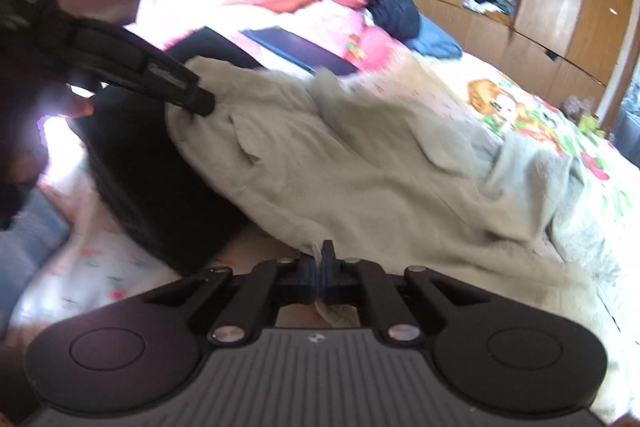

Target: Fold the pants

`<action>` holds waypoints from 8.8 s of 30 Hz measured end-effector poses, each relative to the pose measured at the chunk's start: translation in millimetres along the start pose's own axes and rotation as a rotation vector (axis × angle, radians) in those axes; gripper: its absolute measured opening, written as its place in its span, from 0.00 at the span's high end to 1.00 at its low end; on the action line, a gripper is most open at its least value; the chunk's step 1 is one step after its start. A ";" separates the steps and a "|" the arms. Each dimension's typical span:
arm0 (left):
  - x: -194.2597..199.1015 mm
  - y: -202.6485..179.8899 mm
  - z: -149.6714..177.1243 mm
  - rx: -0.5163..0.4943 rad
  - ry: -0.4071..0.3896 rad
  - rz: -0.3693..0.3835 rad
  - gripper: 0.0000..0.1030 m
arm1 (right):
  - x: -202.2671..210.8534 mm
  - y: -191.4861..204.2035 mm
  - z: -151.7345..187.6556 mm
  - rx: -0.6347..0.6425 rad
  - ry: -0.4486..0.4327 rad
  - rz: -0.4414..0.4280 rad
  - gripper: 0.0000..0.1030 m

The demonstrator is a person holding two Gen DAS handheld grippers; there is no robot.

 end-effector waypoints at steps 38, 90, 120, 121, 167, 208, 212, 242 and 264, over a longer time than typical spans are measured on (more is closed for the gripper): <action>143.3 -353.5 -51.6 -0.562 -0.100 0.200 0.64 | 231.4 -439.0 192.6 -1.346 -0.363 0.412 0.95; -274.2 -99.1 -120.4 -0.746 0.411 0.392 0.53 | -141.7 -348.8 -75.3 -0.119 0.455 0.051 0.60; -6.1 -90.1 -96.7 -0.665 0.023 0.304 0.83 | 138.8 -231.0 -20.1 -0.176 0.027 0.128 0.99; 0.8 -87.1 -83.6 -0.662 0.030 0.292 0.83 | 143.6 -221.0 0.9 -0.189 0.067 0.129 0.99; -3.8 -40.2 10.6 -1.254 -0.116 -0.096 0.66 | -1.9 57.4 10.7 0.356 0.040 -0.085 0.96; 2.4 -41.8 31.3 -0.918 -0.047 -0.006 0.44 | -57.2 -97.6 -23.4 -0.390 0.427 -0.549 0.72; -2.7 -47.7 32.1 -0.936 -0.039 -0.027 0.44 | -55.1 -85.1 -14.8 -0.407 0.438 -0.605 0.72; -1.0 -40.6 32.4 -0.898 -0.090 -0.024 0.44 | -118.8 -63.3 -159.3 -0.452 0.077 -0.434 0.93; 52.3 -203.7 -19.8 -0.848 -0.192 0.203 0.43 | 162.0 -341.6 101.7 -1.037 -0.080 0.312 0.92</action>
Point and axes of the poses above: each gripper's, at about its wrist camera, not at the fingertips, and x roughly against the way its jaws point, y to its left, z to its underside, the point moved 9 cm from there along -x, roughly the way its jaws point, and after that the axes turned 15 degrees about -x, right-handed, at the moved point
